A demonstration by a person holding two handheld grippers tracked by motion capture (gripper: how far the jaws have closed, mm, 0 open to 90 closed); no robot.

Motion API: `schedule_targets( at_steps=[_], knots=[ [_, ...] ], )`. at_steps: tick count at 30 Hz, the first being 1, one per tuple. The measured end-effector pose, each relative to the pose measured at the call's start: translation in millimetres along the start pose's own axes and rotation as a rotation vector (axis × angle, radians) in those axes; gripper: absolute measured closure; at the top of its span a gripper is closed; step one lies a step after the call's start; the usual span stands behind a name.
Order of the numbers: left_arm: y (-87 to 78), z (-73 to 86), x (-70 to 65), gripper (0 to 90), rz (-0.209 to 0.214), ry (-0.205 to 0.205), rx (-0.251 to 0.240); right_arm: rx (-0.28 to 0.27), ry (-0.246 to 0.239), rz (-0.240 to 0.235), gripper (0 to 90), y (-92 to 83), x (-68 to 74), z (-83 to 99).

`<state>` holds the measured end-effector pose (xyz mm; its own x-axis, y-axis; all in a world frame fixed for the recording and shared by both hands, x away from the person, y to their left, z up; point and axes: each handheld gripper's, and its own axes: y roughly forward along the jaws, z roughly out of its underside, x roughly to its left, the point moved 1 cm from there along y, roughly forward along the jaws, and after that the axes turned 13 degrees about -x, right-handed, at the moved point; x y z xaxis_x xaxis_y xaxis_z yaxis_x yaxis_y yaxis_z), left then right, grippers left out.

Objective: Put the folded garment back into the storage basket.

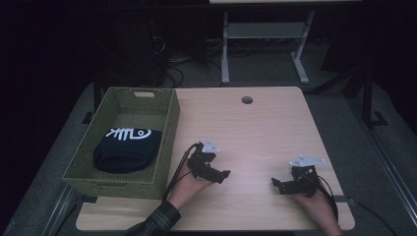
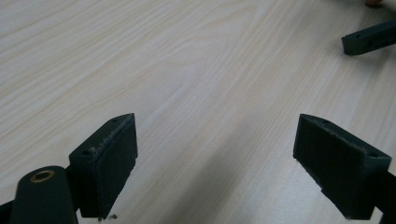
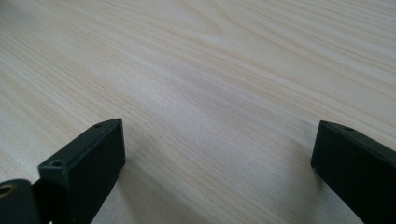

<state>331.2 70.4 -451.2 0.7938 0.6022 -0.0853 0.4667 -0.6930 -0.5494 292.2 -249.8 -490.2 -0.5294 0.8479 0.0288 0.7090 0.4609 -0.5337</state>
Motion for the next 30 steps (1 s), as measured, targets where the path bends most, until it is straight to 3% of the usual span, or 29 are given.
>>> schedule_targets(
  at_steps=[7,9,12,17,19,30],
  knots=[
    [8.6,11.0,4.3,13.3,-0.014,0.010,-0.017,-0.001,-0.001,-0.001,2.6,0.0,-0.1,0.0],
    [12.5,14.7,4.5,13.3,-0.014,-0.006,-0.012,0.000,0.000,-0.001,2.6,0.0,0.0,0.0],
    [17.7,20.2,4.3,13.3,-0.011,0.002,0.004,0.000,0.000,-0.001,2.6,0.0,0.0,0.0],
    [21.5,24.5,0.9,13.0,-0.035,0.084,-0.013,-0.001,0.002,0.000,2.6,0.0,0.1,0.0],
    [21.9,27.0,0.7,12.8,-0.038,0.083,-0.042,0.000,0.001,0.000,2.6,0.0,0.0,0.0],
    [21.9,27.1,0.8,12.9,-0.037,0.082,-0.041,-0.001,0.001,0.000,2.6,0.1,0.1,0.0]
  ],
)
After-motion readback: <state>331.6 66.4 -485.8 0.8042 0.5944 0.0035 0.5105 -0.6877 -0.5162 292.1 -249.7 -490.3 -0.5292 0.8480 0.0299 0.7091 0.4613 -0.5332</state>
